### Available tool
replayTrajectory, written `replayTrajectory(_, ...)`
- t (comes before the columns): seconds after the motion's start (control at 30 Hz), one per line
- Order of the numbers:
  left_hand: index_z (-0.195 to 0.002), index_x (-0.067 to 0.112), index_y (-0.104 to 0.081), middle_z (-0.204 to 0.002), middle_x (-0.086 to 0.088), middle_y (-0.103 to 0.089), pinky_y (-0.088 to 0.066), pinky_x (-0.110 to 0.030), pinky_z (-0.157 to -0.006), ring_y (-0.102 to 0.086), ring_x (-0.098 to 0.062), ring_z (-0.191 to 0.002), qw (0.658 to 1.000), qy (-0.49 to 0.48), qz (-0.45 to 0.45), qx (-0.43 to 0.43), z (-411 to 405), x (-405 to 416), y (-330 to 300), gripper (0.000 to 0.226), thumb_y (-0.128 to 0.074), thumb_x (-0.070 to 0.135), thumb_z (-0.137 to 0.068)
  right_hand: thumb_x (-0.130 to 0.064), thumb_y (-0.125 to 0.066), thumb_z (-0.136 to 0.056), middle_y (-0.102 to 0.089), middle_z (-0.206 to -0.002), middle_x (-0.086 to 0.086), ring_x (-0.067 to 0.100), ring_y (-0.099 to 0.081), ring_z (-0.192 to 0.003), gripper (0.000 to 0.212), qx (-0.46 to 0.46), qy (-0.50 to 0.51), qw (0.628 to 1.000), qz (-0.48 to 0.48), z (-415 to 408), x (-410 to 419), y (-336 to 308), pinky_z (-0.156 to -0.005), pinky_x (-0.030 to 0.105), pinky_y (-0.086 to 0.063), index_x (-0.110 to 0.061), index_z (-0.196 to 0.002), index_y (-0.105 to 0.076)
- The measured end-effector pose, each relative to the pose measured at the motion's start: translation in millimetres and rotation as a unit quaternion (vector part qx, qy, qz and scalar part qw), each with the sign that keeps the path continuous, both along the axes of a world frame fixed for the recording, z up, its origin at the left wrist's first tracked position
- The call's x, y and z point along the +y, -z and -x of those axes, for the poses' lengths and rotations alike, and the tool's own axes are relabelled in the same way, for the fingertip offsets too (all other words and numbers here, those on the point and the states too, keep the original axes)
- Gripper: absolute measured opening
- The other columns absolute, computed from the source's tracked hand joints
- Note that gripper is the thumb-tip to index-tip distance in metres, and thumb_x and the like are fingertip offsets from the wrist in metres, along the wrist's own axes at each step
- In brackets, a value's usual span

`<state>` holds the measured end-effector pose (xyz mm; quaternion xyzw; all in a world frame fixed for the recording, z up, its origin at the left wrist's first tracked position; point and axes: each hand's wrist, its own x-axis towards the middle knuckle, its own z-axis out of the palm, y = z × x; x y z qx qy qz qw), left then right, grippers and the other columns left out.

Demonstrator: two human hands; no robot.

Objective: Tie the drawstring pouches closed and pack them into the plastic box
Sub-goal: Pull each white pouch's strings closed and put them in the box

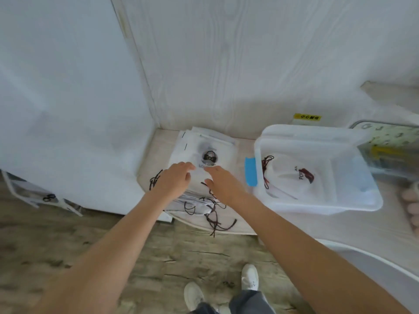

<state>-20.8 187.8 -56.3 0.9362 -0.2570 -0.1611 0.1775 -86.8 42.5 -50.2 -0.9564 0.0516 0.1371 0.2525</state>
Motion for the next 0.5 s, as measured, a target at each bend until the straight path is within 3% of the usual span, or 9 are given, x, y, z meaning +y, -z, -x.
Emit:
replayTrajectory(0.17, -0.135, 0.019, -0.045, -0.141, -0.001, -0.046, -0.036, -0.032, -0.103, -0.045, -0.017, -0.126, 0.984, 0.074, -0.07, 0.147, -12, 20, 24, 0.039, -0.041, 0.027, -0.097, -0.016, -0.039, -0.097, -0.058, -0.123, 0.01, 0.027, -0.054, -0.113, 0.032, 0.114, 0.018, 0.993, 0.022, -5, 11, 31, -0.091, 0.036, -0.045, -0.012, -0.121, -0.06)
replayTrajectory(0.3, -0.117, 0.016, -0.059, -0.123, -0.003, -0.056, -0.041, -0.03, -0.093, -0.054, -0.019, -0.111, 0.986, 0.086, -0.05, 0.136, -19, 26, 35, 0.025, -0.047, 0.022, -0.096, -0.018, -0.049, -0.093, -0.055, -0.114, 0.007, 0.027, -0.057, -0.105, 0.026, 0.112, 0.023, 0.989, 0.089, -5, 19, 41, -0.076, 0.032, -0.044, -0.017, -0.115, -0.063)
replayTrajectory(0.4, -0.102, 0.016, -0.061, -0.109, -0.001, -0.055, -0.044, -0.031, -0.087, -0.055, -0.019, -0.102, 0.987, 0.101, -0.041, 0.117, -25, 28, 36, 0.013, -0.054, 0.021, -0.092, -0.009, -0.044, -0.094, -0.052, -0.111, 0.009, 0.029, -0.057, -0.102, 0.024, 0.086, 0.015, 0.982, 0.167, -4, 25, 50, -0.071, 0.032, -0.041, -0.011, -0.112, -0.059)
replayTrajectory(0.5, -0.102, 0.017, -0.061, -0.106, 0.002, -0.055, -0.041, -0.028, -0.082, -0.054, -0.017, -0.1, 0.992, 0.09, -0.018, 0.083, -27, 31, 34, 0.014, -0.056, 0.026, -0.091, -0.01, -0.039, -0.096, -0.056, -0.105, 0.009, 0.028, -0.057, -0.096, 0.021, 0.02, 0.092, 0.989, 0.11, -4, 24, 46, -0.07, 0.032, -0.041, -0.008, -0.106, -0.057)
